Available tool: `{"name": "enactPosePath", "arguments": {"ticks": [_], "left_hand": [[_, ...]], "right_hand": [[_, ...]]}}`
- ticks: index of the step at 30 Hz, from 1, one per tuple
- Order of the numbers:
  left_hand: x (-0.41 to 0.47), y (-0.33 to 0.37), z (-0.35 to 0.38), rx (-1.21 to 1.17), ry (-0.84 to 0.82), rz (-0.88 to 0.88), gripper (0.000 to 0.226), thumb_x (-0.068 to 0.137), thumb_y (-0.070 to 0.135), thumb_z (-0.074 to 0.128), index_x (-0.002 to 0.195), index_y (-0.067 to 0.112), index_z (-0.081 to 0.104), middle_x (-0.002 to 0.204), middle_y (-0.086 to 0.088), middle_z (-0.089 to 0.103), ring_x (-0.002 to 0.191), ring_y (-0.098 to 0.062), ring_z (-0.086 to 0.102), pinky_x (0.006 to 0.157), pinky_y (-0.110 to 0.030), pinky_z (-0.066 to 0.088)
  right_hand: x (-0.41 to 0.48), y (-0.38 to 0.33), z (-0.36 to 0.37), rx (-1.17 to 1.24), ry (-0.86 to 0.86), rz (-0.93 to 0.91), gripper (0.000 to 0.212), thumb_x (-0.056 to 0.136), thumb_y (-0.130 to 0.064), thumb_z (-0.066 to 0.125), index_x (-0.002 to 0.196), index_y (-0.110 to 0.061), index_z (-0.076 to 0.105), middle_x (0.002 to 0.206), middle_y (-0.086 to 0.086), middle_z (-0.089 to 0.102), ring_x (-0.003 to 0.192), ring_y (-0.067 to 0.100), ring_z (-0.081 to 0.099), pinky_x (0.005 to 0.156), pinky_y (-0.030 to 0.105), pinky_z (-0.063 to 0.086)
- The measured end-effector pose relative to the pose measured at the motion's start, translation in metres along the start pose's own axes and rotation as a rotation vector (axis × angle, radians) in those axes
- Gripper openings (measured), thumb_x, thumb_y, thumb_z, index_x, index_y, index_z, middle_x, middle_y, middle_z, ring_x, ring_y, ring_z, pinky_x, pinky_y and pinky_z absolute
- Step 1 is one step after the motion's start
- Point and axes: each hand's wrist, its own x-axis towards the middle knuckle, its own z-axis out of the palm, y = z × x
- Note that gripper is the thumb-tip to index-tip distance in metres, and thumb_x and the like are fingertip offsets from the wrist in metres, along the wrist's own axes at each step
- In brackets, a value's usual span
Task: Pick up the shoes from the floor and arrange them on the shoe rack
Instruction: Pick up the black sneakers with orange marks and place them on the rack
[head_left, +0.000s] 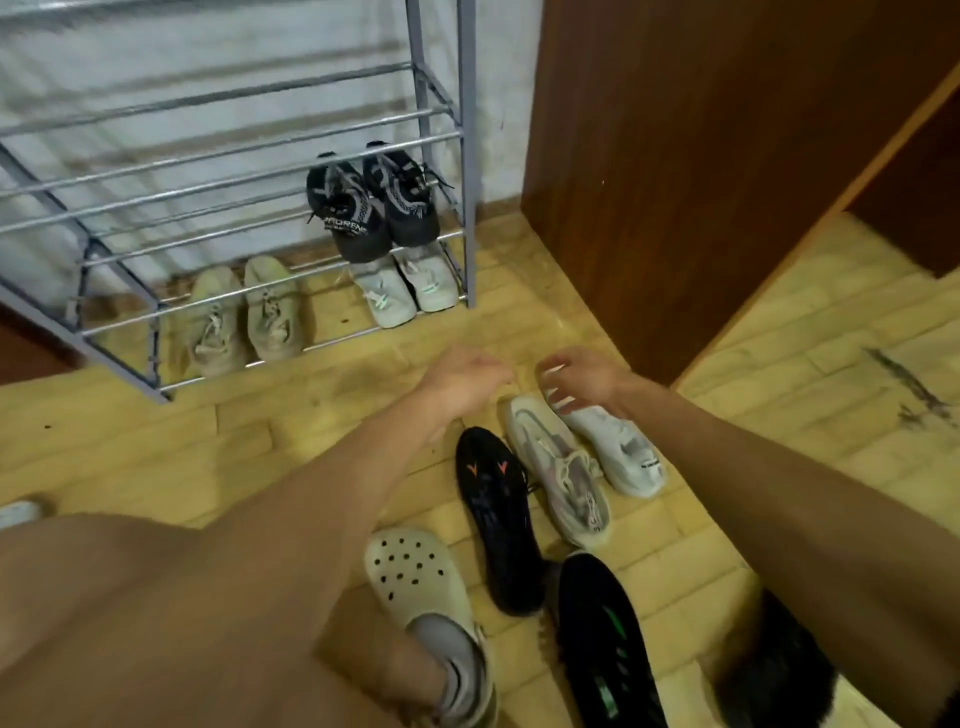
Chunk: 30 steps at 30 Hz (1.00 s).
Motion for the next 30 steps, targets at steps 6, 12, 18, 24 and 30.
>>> {"name": "enactPosePath", "arguments": {"ticks": [6, 12, 18, 24, 30], "left_hand": [[-0.020, -0.057, 0.036, 0.337, -0.229, 0.031, 0.025, 0.085, 0.027, 0.062, 0.109, 0.019, 0.064, 0.105, 0.002, 0.050, 0.093, -0.014, 0.052, 0.081, -0.026, 0.044], [-0.010, -0.079, 0.031, 0.663, -0.340, 0.037, 0.013, 0.087, 0.020, 0.055, 0.087, 0.019, 0.043, 0.089, -0.004, 0.039, 0.081, -0.016, 0.039, 0.070, -0.030, 0.031], [0.004, -0.079, 0.028, 0.635, -0.268, -0.001, 0.034, 0.091, 0.025, 0.052, 0.123, 0.015, 0.053, 0.120, -0.008, 0.057, 0.106, -0.023, 0.056, 0.082, -0.029, 0.042], [0.000, -0.088, 0.021, 0.715, -0.240, -0.088, 0.024, 0.090, 0.022, 0.051, 0.109, 0.010, 0.058, 0.102, -0.006, 0.056, 0.090, -0.022, 0.056, 0.079, -0.035, 0.050], [-0.021, -0.080, 0.014, 0.552, -0.103, -0.118, 0.021, 0.085, 0.024, 0.052, 0.098, 0.012, 0.063, 0.101, -0.005, 0.066, 0.089, -0.025, 0.062, 0.071, -0.035, 0.053]], "right_hand": [[-0.019, 0.093, 0.063, -0.027, -0.049, 0.103, 0.033, 0.090, -0.011, 0.059, 0.120, 0.003, 0.060, 0.095, 0.012, 0.058, 0.081, 0.022, 0.057, 0.069, 0.034, 0.051], [-0.024, 0.141, 0.125, -0.322, -0.239, 0.195, 0.066, 0.081, -0.034, 0.072, 0.132, 0.001, 0.047, 0.129, 0.012, 0.057, 0.115, 0.030, 0.057, 0.091, 0.036, 0.047], [-0.014, 0.146, 0.146, -0.447, -0.184, 0.216, 0.053, 0.078, -0.020, 0.074, 0.123, -0.001, 0.053, 0.120, 0.014, 0.061, 0.107, 0.031, 0.062, 0.084, 0.035, 0.052], [-0.009, 0.130, 0.128, -0.085, -0.239, 0.327, 0.034, 0.065, -0.011, 0.084, 0.093, 0.002, 0.069, 0.090, 0.014, 0.069, 0.079, 0.025, 0.069, 0.076, 0.040, 0.061], [-0.022, 0.067, 0.082, -0.016, -0.208, 0.108, 0.032, 0.066, -0.013, 0.083, 0.090, 0.003, 0.069, 0.085, 0.015, 0.070, 0.074, 0.025, 0.070, 0.071, 0.034, 0.060]]}}
